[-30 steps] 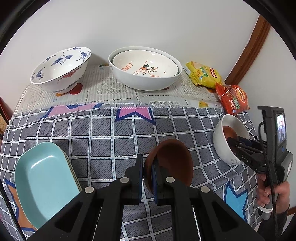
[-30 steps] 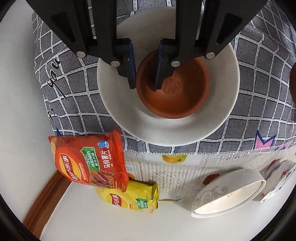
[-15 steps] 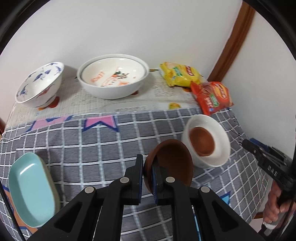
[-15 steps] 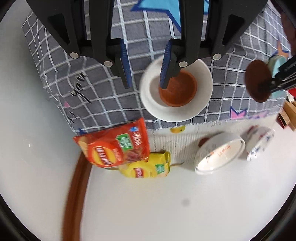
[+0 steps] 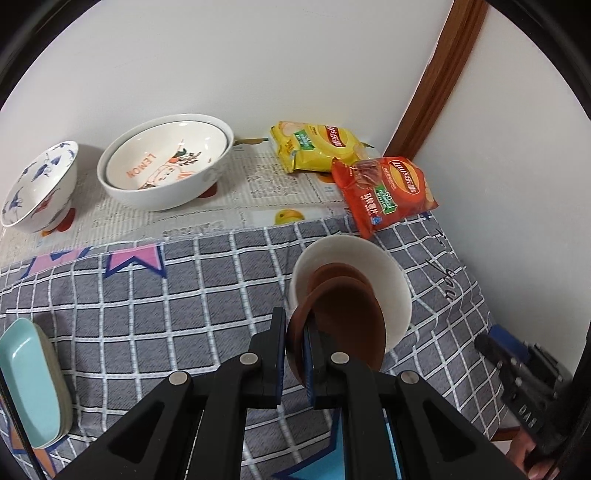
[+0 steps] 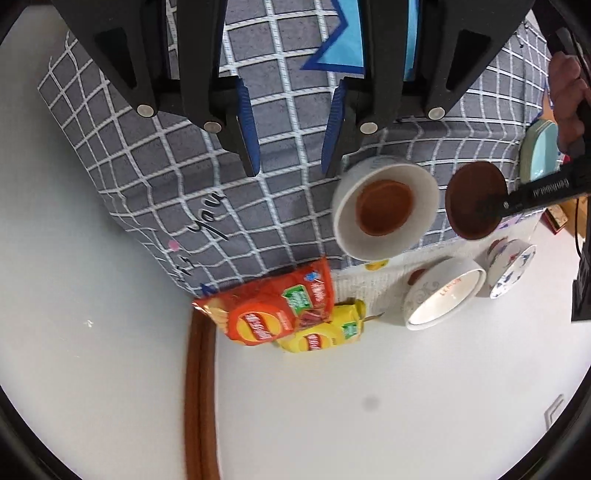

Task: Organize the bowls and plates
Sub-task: 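Lower the held brown bowl into the white bowl with the left gripper and open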

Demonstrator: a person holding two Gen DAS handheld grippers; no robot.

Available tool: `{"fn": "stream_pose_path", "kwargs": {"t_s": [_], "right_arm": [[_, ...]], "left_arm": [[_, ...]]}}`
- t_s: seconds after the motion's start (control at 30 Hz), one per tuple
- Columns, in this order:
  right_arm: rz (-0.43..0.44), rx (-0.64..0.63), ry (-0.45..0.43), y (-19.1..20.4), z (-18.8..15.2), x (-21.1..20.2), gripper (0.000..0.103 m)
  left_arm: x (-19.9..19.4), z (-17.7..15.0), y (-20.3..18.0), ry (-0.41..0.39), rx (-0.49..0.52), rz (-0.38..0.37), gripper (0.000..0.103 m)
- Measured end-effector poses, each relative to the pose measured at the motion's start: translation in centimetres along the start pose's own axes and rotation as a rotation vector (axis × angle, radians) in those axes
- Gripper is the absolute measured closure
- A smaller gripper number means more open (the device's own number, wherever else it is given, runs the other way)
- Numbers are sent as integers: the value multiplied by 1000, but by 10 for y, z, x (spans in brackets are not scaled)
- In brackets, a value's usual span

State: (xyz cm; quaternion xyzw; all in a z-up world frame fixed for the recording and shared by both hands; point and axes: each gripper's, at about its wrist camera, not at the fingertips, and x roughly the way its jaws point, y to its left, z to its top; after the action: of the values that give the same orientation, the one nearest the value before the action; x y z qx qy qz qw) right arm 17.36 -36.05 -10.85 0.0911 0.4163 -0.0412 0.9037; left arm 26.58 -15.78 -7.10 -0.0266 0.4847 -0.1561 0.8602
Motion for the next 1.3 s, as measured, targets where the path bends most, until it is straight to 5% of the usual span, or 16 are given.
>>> {"fn": "stream_pose_path", "kwargs": {"t_s": [1.3], "right_arm": [[-27,15,64,2,-17,27,69]], "left_arm": [[87,24,-3,114,-135,-154,92]]}}
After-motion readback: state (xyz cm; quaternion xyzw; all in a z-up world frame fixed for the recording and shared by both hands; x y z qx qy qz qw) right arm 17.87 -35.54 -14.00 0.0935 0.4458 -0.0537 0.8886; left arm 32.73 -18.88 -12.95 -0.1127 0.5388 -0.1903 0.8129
